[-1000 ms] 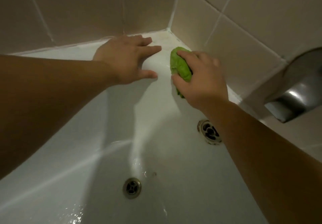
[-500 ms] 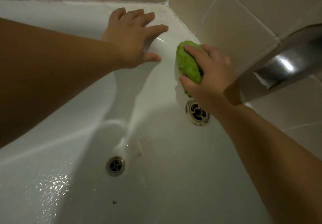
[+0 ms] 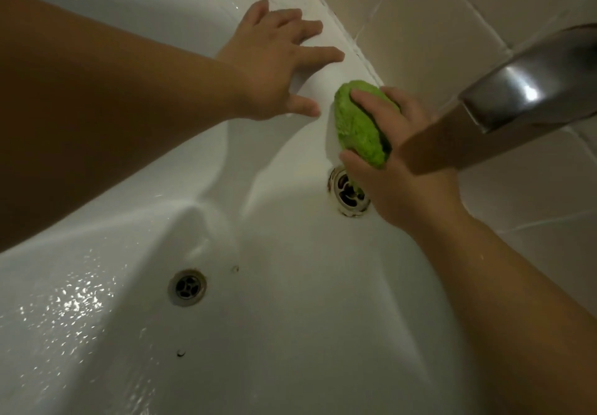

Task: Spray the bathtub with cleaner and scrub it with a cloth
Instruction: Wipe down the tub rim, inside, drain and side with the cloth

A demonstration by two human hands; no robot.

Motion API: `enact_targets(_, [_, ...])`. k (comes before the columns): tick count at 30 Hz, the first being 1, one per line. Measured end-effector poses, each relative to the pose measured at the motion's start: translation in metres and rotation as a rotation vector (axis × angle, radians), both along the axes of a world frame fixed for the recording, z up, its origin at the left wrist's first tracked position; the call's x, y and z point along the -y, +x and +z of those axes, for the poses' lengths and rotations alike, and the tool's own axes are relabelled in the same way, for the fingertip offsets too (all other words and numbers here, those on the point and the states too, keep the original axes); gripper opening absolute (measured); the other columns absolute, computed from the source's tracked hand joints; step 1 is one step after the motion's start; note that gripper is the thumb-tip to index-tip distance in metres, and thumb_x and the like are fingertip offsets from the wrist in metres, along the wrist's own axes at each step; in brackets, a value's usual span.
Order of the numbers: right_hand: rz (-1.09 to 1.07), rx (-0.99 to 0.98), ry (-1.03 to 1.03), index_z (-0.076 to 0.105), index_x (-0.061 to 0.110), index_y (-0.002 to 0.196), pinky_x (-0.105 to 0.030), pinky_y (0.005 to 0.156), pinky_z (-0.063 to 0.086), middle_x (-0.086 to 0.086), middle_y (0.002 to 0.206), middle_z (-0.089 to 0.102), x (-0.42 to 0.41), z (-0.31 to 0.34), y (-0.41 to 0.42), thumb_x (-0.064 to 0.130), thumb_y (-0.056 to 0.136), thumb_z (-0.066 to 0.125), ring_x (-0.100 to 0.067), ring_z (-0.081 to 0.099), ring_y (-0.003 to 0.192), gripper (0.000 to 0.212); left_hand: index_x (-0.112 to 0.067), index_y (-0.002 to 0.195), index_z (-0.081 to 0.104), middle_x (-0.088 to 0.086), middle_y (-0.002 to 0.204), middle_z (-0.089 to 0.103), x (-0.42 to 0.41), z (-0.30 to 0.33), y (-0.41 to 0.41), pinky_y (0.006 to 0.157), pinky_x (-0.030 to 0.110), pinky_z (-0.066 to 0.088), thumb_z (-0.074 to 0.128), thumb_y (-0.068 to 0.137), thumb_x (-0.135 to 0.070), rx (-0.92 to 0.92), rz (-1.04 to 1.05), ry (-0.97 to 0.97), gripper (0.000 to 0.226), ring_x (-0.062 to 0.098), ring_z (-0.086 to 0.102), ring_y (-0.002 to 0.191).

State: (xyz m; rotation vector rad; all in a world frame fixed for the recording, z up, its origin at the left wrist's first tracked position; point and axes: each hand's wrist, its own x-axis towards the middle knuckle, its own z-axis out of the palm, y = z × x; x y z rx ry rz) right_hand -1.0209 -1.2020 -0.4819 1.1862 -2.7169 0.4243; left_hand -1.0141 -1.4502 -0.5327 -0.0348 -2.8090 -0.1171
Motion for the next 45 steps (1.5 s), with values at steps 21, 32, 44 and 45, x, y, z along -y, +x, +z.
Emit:
enact_targets(21, [-0.038,-0.062,-0.027,0.056,0.035,0.144,-0.031,0.095,0.037,0.005,0.140,0.053,-0.095,-0.003,0.045,0.030,0.082,0.077,-0.025,0.049,0.118,0.065,-0.044,0.154,0.035,0.006,0.165,0.028,-0.076,-0.010,0.008,0.121,0.068,0.006,0.025,0.068,-0.101,0.003,-0.186,0.196,0.103,0.034,0.016,0.154])
enact_targets(32, [0.001,-0.143,0.014,0.057,0.028,0.145,-0.044,0.092,0.050,-0.008,0.137,0.058,-0.073,-0.005,0.028,0.043,0.088,0.067,-0.031,0.053,0.105,0.059,-0.041,0.155,0.036,0.009,0.163,0.031,-0.090,0.003,0.015,0.121,0.066,0.013,0.038,0.075,-0.088,0.073,-0.190,0.213,0.093,0.036,0.020,0.152])
enact_targets(44, [-0.136,-0.015,-0.049,0.060,0.026,0.140,-0.038,0.107,0.040,-0.003,0.138,0.057,-0.133,0.003,0.072,0.042,0.083,0.069,-0.025,0.054,0.123,0.060,-0.044,0.154,0.038,0.004,0.168,0.027,-0.167,0.015,0.056,0.123,0.059,0.005,0.037,0.085,-0.086,0.140,-0.308,0.315,0.080,0.028,0.009,0.157])
enact_targets(45, [-0.105,-0.019,-0.056,0.061,0.025,0.140,-0.042,0.107,0.041,-0.003,0.139,0.058,-0.132,0.002,0.067,0.043,0.084,0.069,-0.025,0.055,0.124,0.059,-0.044,0.153,0.039,0.004,0.167,0.028,-0.167,0.015,0.057,0.123,0.060,0.005,0.041,0.086,-0.085,0.139,-0.313,0.329,0.079,0.029,0.010,0.157])
